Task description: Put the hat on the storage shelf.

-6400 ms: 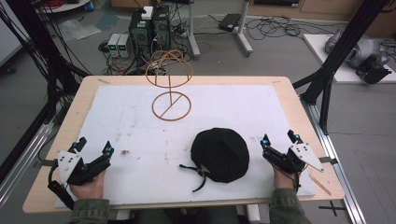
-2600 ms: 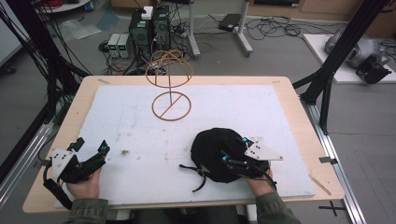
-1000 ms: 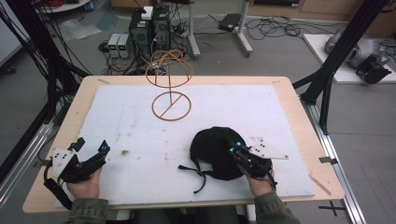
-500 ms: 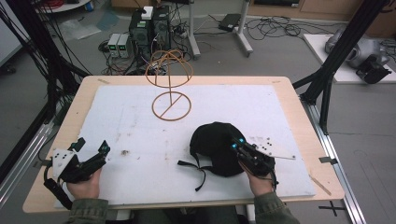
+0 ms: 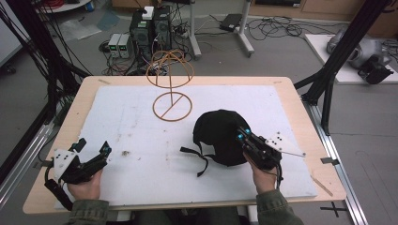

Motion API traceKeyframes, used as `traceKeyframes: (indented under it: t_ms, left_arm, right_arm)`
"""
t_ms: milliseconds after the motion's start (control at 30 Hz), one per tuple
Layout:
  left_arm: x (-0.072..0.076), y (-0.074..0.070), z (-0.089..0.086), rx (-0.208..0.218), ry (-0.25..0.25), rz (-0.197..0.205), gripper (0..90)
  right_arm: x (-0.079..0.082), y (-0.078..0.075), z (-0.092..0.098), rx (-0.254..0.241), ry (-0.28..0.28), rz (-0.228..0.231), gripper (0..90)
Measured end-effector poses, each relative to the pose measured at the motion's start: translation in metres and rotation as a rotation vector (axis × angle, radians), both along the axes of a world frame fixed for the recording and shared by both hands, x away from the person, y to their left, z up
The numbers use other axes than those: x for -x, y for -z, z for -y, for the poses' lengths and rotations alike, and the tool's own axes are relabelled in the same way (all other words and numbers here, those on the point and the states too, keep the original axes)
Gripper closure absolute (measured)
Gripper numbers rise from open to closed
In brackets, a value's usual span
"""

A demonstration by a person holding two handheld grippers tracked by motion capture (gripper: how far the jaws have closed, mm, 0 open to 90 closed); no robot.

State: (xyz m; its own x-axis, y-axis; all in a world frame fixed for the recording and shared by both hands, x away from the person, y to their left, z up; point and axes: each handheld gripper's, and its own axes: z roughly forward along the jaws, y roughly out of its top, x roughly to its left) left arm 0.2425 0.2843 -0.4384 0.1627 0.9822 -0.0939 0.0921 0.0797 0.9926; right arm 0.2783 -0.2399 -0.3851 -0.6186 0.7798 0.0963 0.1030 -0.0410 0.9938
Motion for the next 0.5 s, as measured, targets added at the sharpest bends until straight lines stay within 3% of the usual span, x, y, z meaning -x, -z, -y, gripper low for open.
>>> traceKeyframes:
  t_ms: [233,500]
  left_arm:
    - [-0.001,0.0,0.0,0.004,0.0,-0.005,17.1]
    - [-0.001,0.0,0.0,0.008,0.003,-0.004,17.1]
  right_arm:
    - [-0.006,-0.012,0.0,-0.034,-0.001,0.063,87.0]
    - [-0.015,-0.018,-0.006,-0.078,-0.002,0.075,86.8]
